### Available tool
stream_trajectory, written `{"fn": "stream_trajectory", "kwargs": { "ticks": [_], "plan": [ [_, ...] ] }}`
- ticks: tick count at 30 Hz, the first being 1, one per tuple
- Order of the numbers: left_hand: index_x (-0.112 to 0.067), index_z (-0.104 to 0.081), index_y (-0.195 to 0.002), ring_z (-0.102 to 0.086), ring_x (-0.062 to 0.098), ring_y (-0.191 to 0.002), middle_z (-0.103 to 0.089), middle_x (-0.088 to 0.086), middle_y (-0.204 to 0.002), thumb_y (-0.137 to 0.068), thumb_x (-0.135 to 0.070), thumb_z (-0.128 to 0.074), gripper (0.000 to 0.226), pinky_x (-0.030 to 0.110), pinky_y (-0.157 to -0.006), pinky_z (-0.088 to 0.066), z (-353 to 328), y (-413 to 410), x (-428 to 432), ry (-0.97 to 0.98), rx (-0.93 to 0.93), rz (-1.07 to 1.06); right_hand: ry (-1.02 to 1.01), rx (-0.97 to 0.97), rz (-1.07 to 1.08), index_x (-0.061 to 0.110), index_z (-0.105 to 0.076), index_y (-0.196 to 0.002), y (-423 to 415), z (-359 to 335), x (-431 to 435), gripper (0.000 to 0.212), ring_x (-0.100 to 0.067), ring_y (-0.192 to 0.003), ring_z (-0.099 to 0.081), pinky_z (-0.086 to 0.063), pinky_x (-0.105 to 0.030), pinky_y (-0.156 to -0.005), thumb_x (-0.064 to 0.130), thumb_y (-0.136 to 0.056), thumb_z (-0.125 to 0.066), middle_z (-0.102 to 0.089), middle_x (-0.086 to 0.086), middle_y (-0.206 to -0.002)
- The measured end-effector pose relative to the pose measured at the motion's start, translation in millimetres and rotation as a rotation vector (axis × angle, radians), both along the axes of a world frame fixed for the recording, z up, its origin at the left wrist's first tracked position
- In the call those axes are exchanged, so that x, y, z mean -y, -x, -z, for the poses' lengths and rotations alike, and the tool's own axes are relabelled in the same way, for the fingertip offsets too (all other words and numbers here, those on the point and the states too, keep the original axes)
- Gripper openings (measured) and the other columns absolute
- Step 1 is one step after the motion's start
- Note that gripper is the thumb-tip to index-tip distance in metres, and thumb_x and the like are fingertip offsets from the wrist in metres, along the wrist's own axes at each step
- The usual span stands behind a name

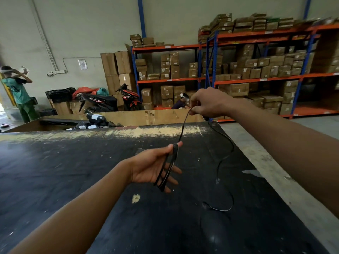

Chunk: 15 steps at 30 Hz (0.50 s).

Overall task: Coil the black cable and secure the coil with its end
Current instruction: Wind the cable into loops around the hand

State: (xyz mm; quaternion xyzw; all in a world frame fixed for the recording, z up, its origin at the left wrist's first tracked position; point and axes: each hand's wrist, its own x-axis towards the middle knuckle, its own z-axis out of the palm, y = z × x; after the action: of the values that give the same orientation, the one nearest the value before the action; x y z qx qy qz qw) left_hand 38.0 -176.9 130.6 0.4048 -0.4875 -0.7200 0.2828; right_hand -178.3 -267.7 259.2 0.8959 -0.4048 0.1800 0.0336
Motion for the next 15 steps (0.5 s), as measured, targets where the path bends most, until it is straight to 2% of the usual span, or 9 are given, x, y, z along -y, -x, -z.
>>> {"fn": "stream_trajectory", "kwargs": {
  "ticks": [4, 7, 9, 12, 15],
  "plan": [
    [-0.058, -0.048, -0.132, -0.063, 0.047, -0.096, -0.049, 0.028, -0.127, -0.095, -0.055, -0.043, 0.038, 0.07, -0.084, -0.048, 0, -15, 13, 0.018, -0.021, -0.173, -0.172, 0.114, -0.097, 0.021, -0.067, -0.082, -7, -6, -24, 0.01, -0.009, -0.073, -0.063, -0.045, -0.021, -0.059, 0.027, -0.09, -0.066, -0.062, 0.008, -0.078],
    [-0.039, -0.038, -0.144, -0.061, 0.051, -0.099, -0.048, 0.031, -0.132, -0.098, -0.054, -0.038, 0.049, 0.07, -0.081, -0.049, -8, -27, 21, 0.058, -0.09, -0.33, -0.336, 0.191, -0.19, 0.02, -0.066, -0.091, -13, 5, -52, 0.01, -0.002, -0.06, -0.059, -0.044, -0.014, -0.049, 0.025, -0.095, -0.058, -0.062, 0.006, -0.08],
    [-0.027, -0.037, -0.145, -0.061, 0.054, -0.101, -0.049, 0.034, -0.132, -0.099, -0.054, -0.035, 0.053, 0.069, -0.084, -0.048, -16, -33, 25, 0.1, -0.19, -0.393, -0.466, 0.202, -0.204, 0.019, -0.065, -0.103, -17, 23, -68, 0.016, -0.001, -0.056, -0.056, -0.044, -0.013, -0.048, 0.026, -0.098, -0.052, -0.061, 0.003, -0.08],
    [-0.021, -0.041, -0.14, -0.057, 0.058, -0.109, -0.05, 0.037, -0.132, -0.1, -0.055, -0.031, 0.054, 0.071, -0.092, -0.043, -31, -42, 30, 0.167, -0.313, -0.438, -0.728, 0.264, -0.204, 0.019, -0.061, -0.11, -21, 60, -88, 0.021, -0.007, -0.056, -0.052, -0.047, -0.019, -0.05, 0.026, -0.102, -0.043, -0.055, 0.0, -0.072],
    [-0.021, -0.045, -0.137, -0.055, 0.06, -0.111, -0.054, 0.038, -0.129, -0.099, -0.054, -0.032, 0.052, 0.071, -0.085, -0.047, -44, -45, 33, 0.211, -0.42, -0.439, -0.914, 0.324, -0.244, 0.014, -0.058, -0.115, -23, 97, -100, 0.024, -0.01, -0.061, -0.057, -0.051, -0.021, -0.056, 0.022, -0.104, -0.038, -0.058, -0.002, -0.073]
  ]
}}
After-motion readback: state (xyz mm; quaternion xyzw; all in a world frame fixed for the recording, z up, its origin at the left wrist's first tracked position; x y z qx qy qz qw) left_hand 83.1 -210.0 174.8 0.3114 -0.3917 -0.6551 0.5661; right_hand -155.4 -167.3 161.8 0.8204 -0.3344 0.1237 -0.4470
